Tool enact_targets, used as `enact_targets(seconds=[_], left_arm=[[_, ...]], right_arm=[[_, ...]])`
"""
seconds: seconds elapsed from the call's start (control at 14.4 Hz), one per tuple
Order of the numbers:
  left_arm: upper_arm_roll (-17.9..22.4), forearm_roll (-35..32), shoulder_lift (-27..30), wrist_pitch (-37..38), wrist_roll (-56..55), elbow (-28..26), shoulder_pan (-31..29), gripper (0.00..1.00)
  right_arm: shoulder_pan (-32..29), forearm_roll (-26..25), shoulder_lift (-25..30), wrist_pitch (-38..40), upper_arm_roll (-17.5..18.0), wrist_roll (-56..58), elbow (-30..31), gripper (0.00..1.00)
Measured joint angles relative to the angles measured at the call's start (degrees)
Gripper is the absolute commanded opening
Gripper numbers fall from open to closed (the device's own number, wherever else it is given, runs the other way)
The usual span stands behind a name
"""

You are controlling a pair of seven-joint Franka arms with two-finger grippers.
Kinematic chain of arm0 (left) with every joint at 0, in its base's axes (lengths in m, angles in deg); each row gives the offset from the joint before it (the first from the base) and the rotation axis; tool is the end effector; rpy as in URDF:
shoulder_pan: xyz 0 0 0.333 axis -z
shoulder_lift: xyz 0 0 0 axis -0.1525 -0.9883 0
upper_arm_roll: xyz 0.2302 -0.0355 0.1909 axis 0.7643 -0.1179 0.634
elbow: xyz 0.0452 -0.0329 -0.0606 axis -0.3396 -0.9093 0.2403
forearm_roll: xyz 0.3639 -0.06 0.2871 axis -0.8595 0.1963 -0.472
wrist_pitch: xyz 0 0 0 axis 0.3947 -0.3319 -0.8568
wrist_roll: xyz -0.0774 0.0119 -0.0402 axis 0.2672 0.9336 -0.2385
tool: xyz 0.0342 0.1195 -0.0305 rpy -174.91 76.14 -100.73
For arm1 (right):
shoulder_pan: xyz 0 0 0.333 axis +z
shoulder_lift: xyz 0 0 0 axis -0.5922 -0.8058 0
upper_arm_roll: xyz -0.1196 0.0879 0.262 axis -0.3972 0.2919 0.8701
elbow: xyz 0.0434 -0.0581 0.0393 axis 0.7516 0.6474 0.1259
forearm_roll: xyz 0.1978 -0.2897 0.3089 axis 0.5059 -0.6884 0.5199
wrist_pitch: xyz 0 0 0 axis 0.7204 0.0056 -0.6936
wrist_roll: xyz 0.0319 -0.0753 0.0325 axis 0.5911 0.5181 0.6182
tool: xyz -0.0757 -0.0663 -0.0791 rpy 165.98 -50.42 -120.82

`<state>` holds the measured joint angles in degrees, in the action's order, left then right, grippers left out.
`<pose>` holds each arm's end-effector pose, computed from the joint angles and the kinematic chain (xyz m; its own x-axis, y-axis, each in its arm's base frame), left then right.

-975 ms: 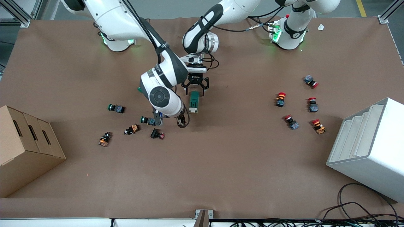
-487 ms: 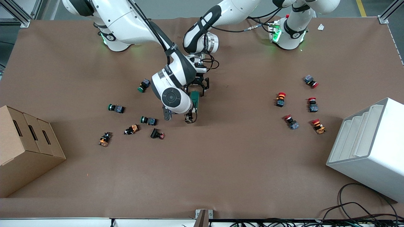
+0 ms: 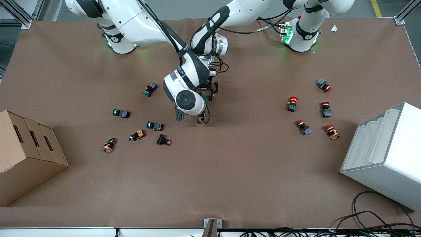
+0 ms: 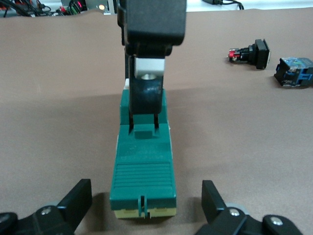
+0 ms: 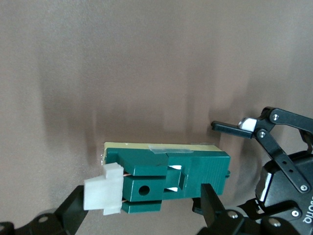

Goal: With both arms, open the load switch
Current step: 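Push the white lever down with the right gripper while the left gripper steadies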

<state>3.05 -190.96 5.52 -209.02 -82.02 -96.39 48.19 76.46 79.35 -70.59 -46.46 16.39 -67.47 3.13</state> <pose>0.2378 -0.5890 -0.0024 0.5306 -0.0630 0.8453 -0.1285 -0.9917 0.0068 0.5304 0.4961 0.1253 0.0438 -0.9926 -0.1132 -0.9568 -0.0743 0.2809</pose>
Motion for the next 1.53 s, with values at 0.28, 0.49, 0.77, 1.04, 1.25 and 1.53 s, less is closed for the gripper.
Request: enact_targets(seconds=[0.28, 0.49, 0.77, 1.04, 1.25, 1.53], left_arm=[[0.0, -0.44, -0.62, 2.49, -1.1, 0.02, 0.9, 0.99], [0.01, -0.45, -0.93, 3.74, -1.36, 0.09, 1.41, 0.99], [0.02, -0.45, -0.97, 3.87, -1.39, 0.1, 1.47, 0.99], [0.02, -0.45, -0.97, 3.88, -1.39, 0.1, 1.47, 0.99], [0.02, -0.45, -0.97, 3.88, -1.39, 0.1, 1.47, 0.99], [0.02, -0.45, -0.98, 3.89, -1.39, 0.1, 1.47, 0.99]], right_arm=[[-0.03, 0.01, -0.1, 6.13, -0.21, -0.16, -3.02, 1.0], [-0.01, 0.07, -0.09, 12.09, -0.14, -0.28, -5.2, 1.0], [0.06, 0.09, -0.1, 16.54, 0.19, -0.3, -5.69, 1.0], [0.08, 0.09, -0.1, 19.24, 1.41, -0.49, -5.82, 1.0], [0.12, 0.09, -0.09, 21.17, 1.94, -0.5, -6.27, 1.0], [0.67, 0.09, -0.18, 21.53, 2.15, -0.54, -6.27, 1.0]])
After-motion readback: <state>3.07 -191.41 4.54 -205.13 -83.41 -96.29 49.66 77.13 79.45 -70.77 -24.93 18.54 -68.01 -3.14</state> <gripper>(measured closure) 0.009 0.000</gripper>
